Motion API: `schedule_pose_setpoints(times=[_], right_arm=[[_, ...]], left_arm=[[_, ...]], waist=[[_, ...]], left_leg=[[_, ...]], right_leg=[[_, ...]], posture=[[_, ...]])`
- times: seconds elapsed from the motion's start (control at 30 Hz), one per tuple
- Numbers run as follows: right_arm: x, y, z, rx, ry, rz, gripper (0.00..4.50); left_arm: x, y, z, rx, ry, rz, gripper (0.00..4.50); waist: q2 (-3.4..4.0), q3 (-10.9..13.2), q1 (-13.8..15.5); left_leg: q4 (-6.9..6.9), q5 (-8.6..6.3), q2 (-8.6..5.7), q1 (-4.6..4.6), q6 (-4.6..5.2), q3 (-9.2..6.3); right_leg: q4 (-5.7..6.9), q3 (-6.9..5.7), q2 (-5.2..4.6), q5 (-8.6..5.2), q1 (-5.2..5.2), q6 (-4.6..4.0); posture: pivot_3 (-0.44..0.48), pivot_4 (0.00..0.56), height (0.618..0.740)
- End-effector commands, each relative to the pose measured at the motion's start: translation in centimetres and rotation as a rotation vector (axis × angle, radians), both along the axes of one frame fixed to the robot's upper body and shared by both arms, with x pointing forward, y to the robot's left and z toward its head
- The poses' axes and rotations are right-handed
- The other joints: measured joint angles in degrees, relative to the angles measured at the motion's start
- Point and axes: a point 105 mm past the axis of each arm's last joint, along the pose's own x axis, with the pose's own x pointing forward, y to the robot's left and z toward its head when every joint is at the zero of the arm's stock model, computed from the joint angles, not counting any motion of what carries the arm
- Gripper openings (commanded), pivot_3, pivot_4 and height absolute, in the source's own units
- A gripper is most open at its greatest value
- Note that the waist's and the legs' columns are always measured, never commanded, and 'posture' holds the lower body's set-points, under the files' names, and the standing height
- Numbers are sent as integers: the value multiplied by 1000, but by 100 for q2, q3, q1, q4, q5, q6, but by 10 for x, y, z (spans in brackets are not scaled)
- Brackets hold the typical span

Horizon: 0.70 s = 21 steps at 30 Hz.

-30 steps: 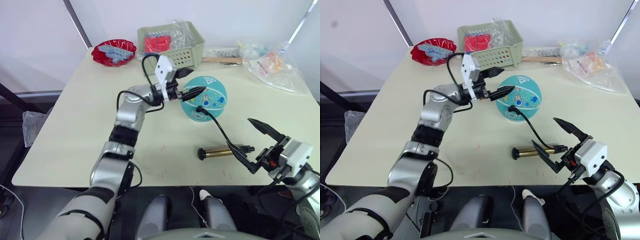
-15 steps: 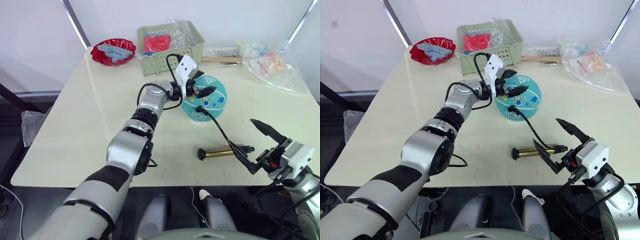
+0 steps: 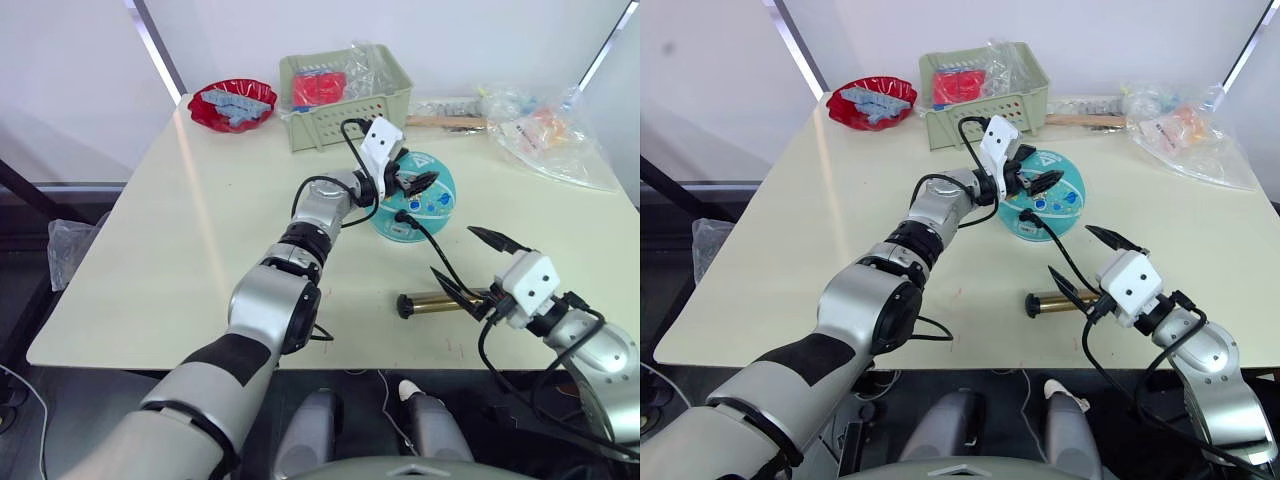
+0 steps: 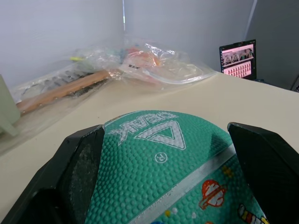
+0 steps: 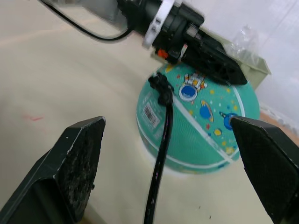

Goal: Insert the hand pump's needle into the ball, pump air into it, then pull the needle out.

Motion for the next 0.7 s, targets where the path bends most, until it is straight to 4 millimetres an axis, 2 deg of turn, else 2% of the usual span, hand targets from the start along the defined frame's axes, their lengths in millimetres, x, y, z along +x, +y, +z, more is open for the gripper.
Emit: schedule_pose_setpoints(times=[0.03, 0.2, 0.43, 0.7], right_arm=[[8, 10, 5, -57, -8, -9, 4447], [32, 21, 7, -118, 0, -72, 4447], [47, 37, 3, -161, 2, -108, 4447], [62, 50, -4, -266, -88, -88, 4447]], left_arm=[[-4, -5, -19, 17, 67, 2, 4500], [-4, -6, -23, 12, 80, 20, 4500], [-4, -8, -23, 11, 81, 22, 4500], [-5, -9, -23, 0, 84, 27, 4500]], waist=[[-3, -1, 0], [-7, -3, -4], [-7, -3, -2], [-7, -3, -2]], left_leg=[[1, 0, -2, 1, 0, -4], [5, 0, -6, -4, 0, -8], [7, 0, -9, -4, 0, -15], [8, 0, -12, -3, 0, -17]], right_leg=[[3, -3, 0, 0, 2, -1], [5, -4, -5, 8, 0, -14], [11, -8, -5, 8, 0, -15], [14, -9, -5, 8, 0, -15]], posture=[[0, 150, 737], [0, 150, 737], [0, 150, 737], [0, 150, 737]])
